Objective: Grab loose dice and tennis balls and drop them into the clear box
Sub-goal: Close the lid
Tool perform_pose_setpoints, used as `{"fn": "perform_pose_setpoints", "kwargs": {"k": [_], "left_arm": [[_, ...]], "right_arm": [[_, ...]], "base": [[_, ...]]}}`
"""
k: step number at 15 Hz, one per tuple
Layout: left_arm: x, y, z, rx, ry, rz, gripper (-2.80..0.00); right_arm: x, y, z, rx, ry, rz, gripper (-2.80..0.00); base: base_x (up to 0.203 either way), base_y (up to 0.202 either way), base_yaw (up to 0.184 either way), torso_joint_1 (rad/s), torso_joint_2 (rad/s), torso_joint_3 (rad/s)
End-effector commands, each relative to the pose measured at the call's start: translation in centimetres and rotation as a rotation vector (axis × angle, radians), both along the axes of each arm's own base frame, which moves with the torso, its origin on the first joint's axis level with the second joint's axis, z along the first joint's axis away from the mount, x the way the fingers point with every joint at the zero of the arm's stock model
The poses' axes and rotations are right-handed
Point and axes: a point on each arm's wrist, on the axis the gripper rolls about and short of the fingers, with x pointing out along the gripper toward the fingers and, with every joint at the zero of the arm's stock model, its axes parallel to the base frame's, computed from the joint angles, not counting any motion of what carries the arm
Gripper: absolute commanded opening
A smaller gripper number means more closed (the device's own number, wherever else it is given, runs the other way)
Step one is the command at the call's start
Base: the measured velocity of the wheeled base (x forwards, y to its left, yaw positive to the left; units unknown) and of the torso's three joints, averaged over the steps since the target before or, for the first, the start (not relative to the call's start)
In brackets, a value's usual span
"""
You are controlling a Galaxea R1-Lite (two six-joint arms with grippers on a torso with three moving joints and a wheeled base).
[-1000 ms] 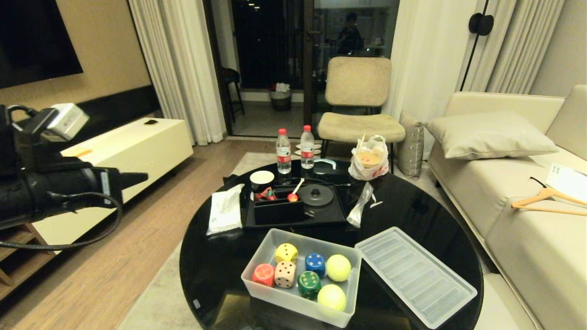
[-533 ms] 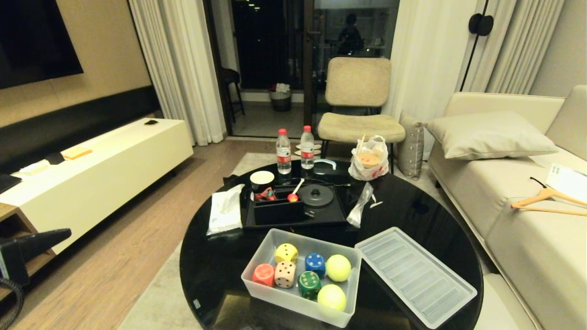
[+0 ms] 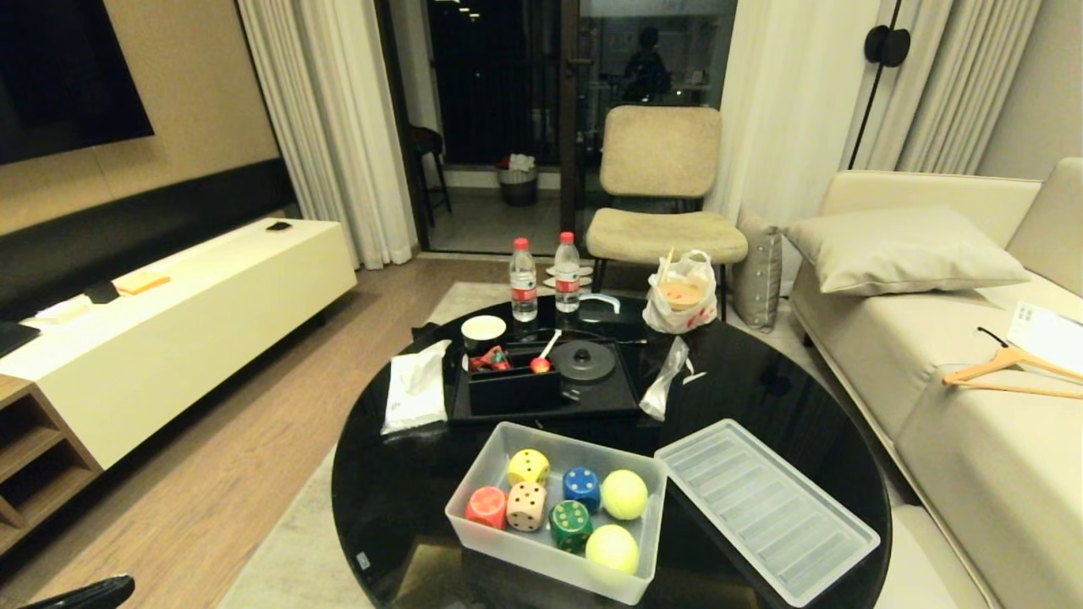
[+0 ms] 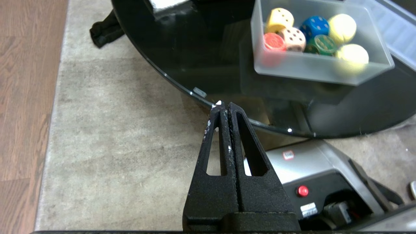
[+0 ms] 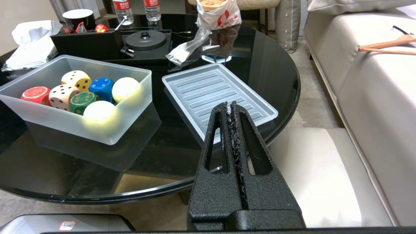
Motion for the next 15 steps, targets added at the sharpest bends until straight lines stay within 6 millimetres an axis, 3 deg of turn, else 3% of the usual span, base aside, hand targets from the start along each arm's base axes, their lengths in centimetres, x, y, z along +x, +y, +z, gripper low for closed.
{"fn": "perform_pose_setpoints", "kwargs": {"k": [1, 10, 15], "left_arm": [[-1.9, 0.1, -1.3, -0.002, -0.044, -0.013, -2.80], [-5.7, 0.8, -3.1, 0.033, -0.183, 0.188, -2.80], [-6.3, 0.8, -3.4, 0.078, -0.259, 0.252, -2.80]], "right_arm": [[0.0, 0.0, 0.0, 0.000, 0.001, 0.000, -2.80], [0.0, 0.0, 0.0, 0.001, 0.001, 0.000, -2.80], [0.0, 0.0, 0.0, 0.001, 0.001, 0.000, -2.80]], "base": [[0.000, 0.000, 0.000, 0.002, 0.00, 0.038], [0.000, 0.000, 0.000, 0.000, 0.00, 0.000], [0.000, 0.000, 0.000, 0.000, 0.00, 0.000]]}}
